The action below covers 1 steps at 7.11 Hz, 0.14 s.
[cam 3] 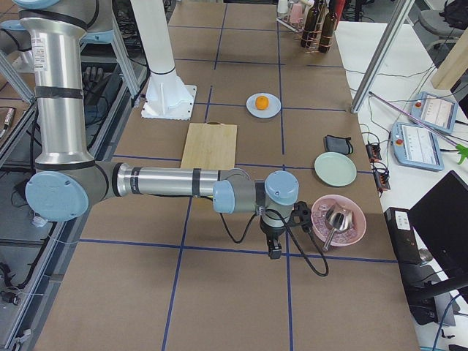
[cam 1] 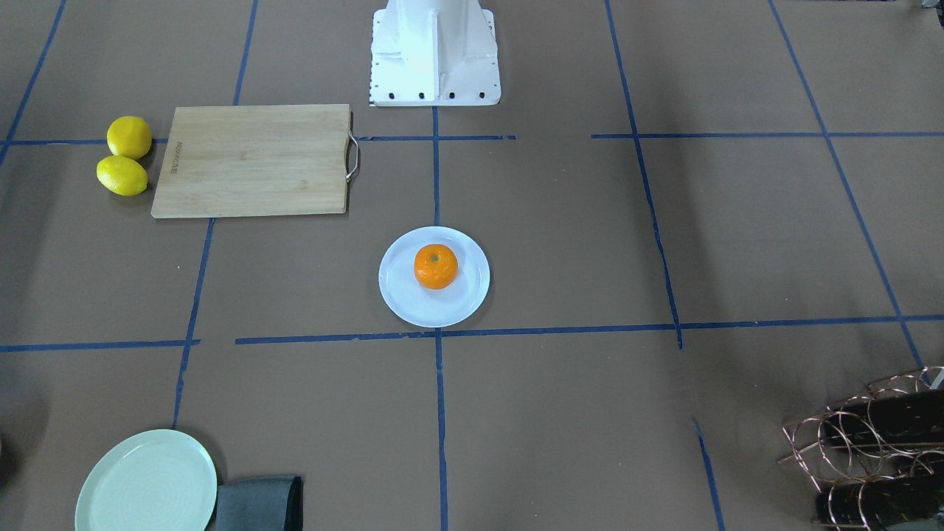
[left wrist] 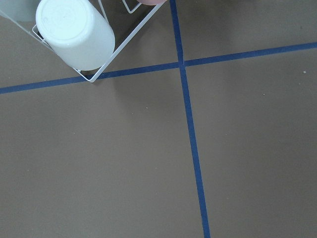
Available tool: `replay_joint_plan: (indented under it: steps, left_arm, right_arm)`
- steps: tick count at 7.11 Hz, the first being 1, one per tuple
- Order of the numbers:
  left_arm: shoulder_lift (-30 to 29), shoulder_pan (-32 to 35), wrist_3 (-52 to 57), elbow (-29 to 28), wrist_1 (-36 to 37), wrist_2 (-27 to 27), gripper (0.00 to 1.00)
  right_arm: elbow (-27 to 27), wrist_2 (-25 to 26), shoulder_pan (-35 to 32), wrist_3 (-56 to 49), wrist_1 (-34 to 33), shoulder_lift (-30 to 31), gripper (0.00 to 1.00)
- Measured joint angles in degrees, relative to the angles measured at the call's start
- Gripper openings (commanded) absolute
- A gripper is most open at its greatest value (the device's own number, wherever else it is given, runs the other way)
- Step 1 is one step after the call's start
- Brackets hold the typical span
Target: Pick orange to plate
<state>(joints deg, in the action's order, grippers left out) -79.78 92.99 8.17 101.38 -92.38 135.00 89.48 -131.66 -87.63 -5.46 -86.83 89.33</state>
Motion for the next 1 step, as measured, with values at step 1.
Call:
replay_joint_plan:
  steps: [1]
  left_arm:
    - [0.0,0.0,0.0,-0.1,-0.5,0.0,1.0]
  right_arm:
    - [0.0,0.0,0.0,0.0,0.0,0.0,1.0]
